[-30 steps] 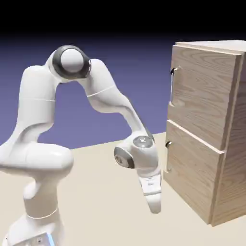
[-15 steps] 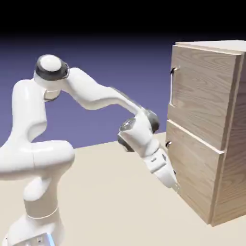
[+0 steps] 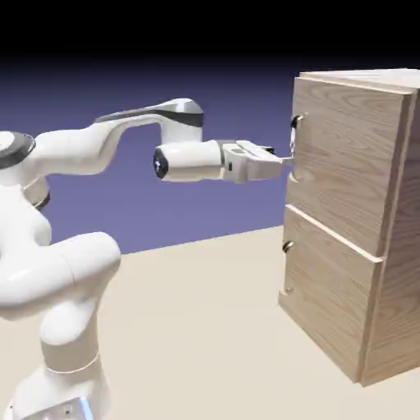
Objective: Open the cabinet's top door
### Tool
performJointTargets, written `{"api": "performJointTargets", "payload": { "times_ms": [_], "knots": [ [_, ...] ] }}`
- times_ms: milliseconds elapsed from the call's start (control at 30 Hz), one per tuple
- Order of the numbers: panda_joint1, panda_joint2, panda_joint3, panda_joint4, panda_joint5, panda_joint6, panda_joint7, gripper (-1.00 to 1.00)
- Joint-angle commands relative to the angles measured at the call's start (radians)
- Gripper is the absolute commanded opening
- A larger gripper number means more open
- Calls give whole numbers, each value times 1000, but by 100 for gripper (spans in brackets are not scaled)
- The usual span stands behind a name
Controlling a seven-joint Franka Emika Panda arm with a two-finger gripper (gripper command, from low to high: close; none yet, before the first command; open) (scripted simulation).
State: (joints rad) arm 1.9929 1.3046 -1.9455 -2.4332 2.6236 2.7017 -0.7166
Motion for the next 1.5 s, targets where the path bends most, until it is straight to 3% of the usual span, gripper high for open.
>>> {"api": "performJointTargets", "payload": {
  "times_ms": [0,100,133,567,867,1133,1467],
  "knots": [
    [-34,-5,13,28,8,-5,0,0],
    [-127,-19,48,104,29,-20,-2,0],
    [-127,-19,48,104,29,-20,-2,-100],
    [119,-33,-236,-293,-119,-530,-127,-100],
    [122,-80,-503,-445,-371,-921,-212,-100],
    [7,-235,-728,-446,-668,-1269,-335,-100],
    [-136,-589,-895,-262,-1067,-1600,-546,-100]
  ]
}}
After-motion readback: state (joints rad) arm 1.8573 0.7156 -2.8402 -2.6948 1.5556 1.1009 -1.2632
